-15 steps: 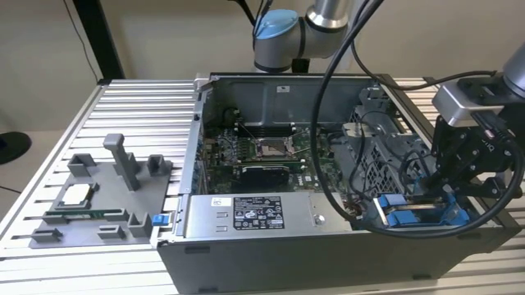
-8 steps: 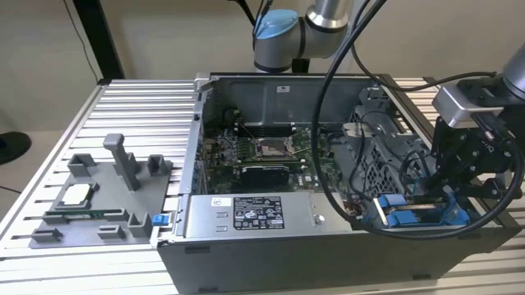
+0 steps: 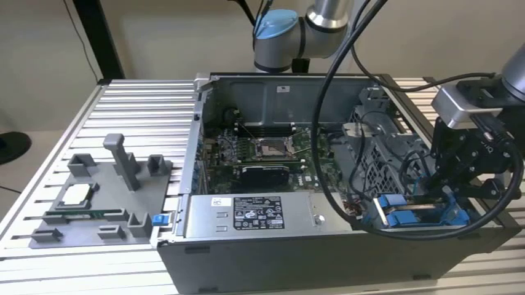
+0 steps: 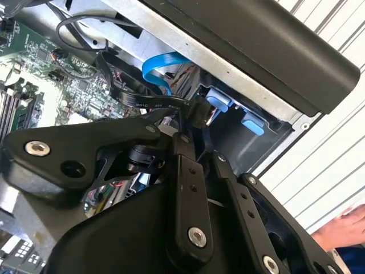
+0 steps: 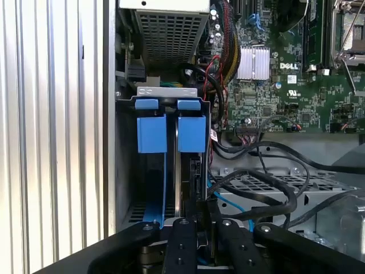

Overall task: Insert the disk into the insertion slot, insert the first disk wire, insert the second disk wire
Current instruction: 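Insert the first disk wire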

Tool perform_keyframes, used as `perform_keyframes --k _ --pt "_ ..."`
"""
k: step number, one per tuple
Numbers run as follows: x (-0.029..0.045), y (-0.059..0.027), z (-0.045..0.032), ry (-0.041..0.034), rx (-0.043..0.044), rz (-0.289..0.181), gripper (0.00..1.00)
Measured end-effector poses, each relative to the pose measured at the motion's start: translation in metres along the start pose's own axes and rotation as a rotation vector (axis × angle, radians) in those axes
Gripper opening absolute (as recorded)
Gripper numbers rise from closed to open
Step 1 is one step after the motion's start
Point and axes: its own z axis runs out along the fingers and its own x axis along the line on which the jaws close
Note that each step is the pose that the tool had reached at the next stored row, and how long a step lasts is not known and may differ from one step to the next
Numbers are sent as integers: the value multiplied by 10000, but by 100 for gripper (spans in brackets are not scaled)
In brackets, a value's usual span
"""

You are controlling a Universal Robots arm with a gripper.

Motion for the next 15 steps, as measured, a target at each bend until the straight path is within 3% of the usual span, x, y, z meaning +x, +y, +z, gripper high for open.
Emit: perform_keyframes --k 15 --pt "-10 0 6 -1 -2 -27 0"
